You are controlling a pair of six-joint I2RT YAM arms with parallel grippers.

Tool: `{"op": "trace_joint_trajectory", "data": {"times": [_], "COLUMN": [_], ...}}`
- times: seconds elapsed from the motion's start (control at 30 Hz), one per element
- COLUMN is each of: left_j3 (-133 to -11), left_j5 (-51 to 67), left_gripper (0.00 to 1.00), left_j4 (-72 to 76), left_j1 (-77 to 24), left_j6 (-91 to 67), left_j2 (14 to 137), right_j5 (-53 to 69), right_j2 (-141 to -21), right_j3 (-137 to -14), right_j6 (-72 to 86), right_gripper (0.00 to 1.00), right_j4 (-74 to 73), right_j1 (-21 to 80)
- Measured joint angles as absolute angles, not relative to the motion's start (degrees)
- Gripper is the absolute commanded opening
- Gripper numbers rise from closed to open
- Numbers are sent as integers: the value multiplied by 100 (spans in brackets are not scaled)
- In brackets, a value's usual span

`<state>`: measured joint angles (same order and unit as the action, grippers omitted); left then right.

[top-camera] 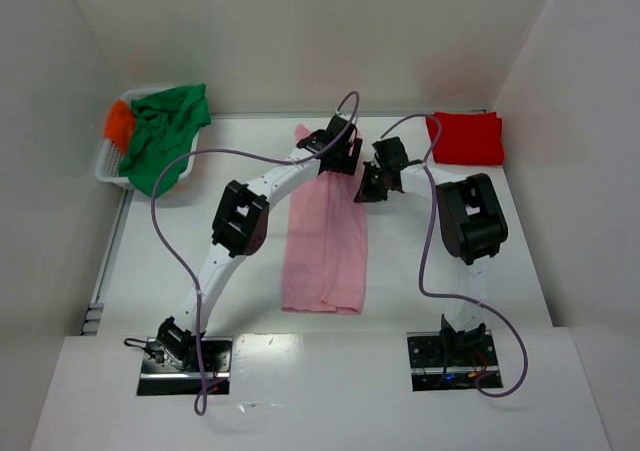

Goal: Fold and stack the t-shirts
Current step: Rotate the tshirt 90 degrees

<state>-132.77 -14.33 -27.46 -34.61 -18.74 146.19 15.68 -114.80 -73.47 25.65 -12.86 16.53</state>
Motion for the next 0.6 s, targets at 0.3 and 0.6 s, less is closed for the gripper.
{"op": "trace_joint_trajectory", "data": {"times": [0.3,0.6], "left_j3": [-13290,-13290], "left_j5": [-1533,-1568], "left_gripper": [70,60], "left_j4": [-2757,-2764], "left_j1": [-3461,-3461], "left_j6": [-1966,-1966], "left_j2": [14619,14619], "right_j5": [1492,1472], "right_j2": [-11533,-11548], "right_j3": [-7349,-7363], "right_j6": [2569,2569], "right_gripper": [0,0], "right_j4": [-1302,-1304], "right_j1": [1653,1662]}}
